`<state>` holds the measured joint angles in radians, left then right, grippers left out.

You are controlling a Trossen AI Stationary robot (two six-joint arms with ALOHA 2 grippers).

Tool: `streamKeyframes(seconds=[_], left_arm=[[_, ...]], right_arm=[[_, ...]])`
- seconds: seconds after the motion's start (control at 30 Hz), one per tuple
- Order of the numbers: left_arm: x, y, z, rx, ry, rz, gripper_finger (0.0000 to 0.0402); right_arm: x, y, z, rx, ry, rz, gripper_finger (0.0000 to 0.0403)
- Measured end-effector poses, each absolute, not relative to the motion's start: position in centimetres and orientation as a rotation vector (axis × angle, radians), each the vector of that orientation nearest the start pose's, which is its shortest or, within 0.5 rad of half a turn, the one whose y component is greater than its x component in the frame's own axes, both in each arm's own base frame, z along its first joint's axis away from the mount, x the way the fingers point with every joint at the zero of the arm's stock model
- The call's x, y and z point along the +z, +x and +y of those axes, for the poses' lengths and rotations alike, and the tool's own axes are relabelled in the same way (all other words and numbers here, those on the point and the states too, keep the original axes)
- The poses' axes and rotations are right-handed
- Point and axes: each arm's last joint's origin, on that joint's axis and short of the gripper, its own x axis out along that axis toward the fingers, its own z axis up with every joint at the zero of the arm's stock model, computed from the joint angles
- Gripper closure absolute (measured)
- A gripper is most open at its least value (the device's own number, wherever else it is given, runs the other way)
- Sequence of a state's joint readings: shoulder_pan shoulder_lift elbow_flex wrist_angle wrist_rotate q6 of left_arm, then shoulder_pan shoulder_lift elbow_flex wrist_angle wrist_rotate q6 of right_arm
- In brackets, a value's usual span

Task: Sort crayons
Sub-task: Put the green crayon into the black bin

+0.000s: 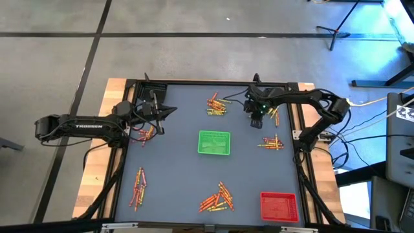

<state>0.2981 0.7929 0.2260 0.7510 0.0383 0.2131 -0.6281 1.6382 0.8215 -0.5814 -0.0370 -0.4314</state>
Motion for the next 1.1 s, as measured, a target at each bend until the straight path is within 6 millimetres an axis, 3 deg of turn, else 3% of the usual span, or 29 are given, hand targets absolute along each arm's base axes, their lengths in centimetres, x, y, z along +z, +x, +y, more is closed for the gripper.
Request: streamKeyframes(seconds=[0.2, 0.47, 0.6, 0.73, 0.93, 1.1], left_arm=[[22.8, 16.2, 4.8, 0.278, 0.241, -0.153, 0.0400], [23.0, 16.1, 4.8, 0.278, 0.233, -0.178, 0.0400], [23.0, 16.1, 4.9, 0.308, 0.216, -0.177, 0.0389], [23.0, 16.0, 5.1, 0.363, 0.208, -0.174, 0.0351], [23.1, 15.9, 5.3, 0.388, 0.215, -0.175, 0.0277], [22.6, 16.3, 6.0, 0.417, 0.217, -0.150, 0.0244]], right_arm=[[13.4, 21.6, -15.5, -0.175, 0.087, 1.397, 0.0392], [14.4, 22.0, -15.6, -0.173, 0.079, 1.374, 0.0390], [16.9, 22.9, -15.4, -0.188, 0.023, 1.281, 0.0396], [19.3, 23.8, -14.4, -0.189, -0.027, 1.189, 0.0391], [22.9, 25.3, -12.9, -0.213, -0.111, 0.924, 0.0397], [25.5, 26.8, -12.2, -0.201, -0.186, 0.656, 0.0390]])
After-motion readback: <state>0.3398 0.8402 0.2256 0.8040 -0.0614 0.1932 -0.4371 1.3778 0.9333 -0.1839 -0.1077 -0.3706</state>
